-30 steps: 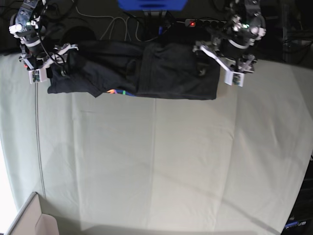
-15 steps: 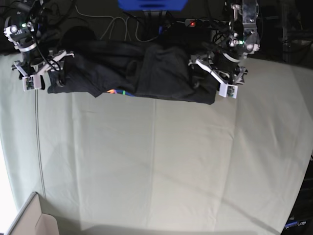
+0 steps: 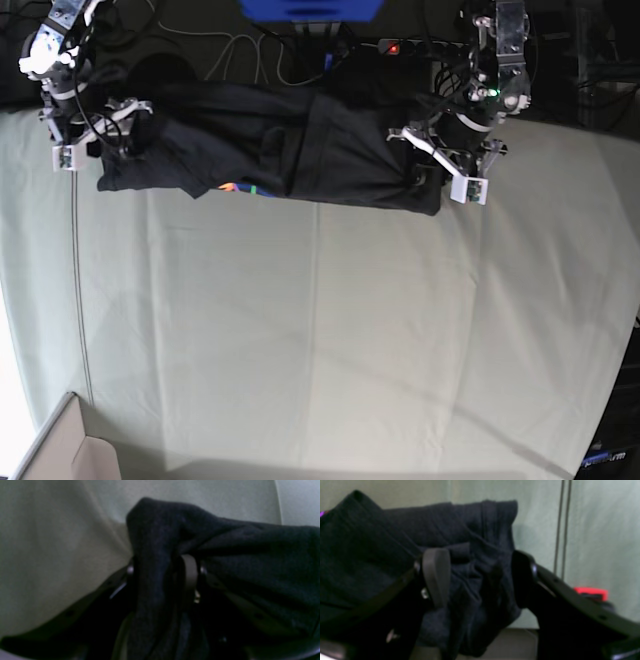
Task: Layout the t-shirt on the table in an organized manner, then fold the t-shirt properly
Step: 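Fold the strip's end with the left gripper toward the right gripper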
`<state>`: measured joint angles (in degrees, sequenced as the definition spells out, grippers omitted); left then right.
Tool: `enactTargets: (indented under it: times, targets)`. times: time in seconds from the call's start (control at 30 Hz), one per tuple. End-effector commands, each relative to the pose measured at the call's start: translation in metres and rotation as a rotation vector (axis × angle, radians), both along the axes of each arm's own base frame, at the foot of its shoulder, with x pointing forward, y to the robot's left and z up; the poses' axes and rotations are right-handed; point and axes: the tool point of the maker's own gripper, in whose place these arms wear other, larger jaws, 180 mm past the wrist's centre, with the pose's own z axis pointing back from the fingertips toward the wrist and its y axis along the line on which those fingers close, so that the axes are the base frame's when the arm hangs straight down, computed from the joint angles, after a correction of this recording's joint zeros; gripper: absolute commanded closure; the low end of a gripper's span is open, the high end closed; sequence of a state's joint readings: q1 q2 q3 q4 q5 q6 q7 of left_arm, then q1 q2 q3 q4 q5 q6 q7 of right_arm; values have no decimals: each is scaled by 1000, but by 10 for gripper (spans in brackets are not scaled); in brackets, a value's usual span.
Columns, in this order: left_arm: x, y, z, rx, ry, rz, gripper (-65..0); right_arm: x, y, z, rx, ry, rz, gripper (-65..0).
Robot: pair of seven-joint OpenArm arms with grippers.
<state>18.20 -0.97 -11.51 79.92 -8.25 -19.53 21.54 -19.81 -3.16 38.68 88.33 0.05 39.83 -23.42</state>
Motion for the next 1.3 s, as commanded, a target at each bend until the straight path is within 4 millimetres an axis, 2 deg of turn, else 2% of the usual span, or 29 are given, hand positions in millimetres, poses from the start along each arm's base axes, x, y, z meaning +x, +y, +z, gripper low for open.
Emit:
enactTargets:
  times: [0.0,0.2,0.43,0.6,0.7,0.83,0.93,1.27]
  targets:
    - [-18,-4,-13,15,88,-27,-223,13,-7,10,-10,-46,0,-394]
    - [-15,-3,-7,19,71,-30,-230,4,-8,-14,35,11,-15,-392]
    - [-12,-3,6,26,35,-33,-230,9,-10,-13,32,5,-14,-392]
    - [-10,-2,8,27,30,-30,-221,9,-10,-13,32,3,-14,-392]
    - [-9,-1,9,28,25,-29,-149,10,-10,-13,32,2,-14,-392]
    - [-7,0,10,29,21,-26,-1,17,-10,-10,32,-12,-14,-392]
    - [1,0,14,29,4,-26,-1,19,-10,-9,32,-17,-14,-392]
    - [2,0,14,30,2,-24,0,18,-6,-13,43,-9,-11,-382]
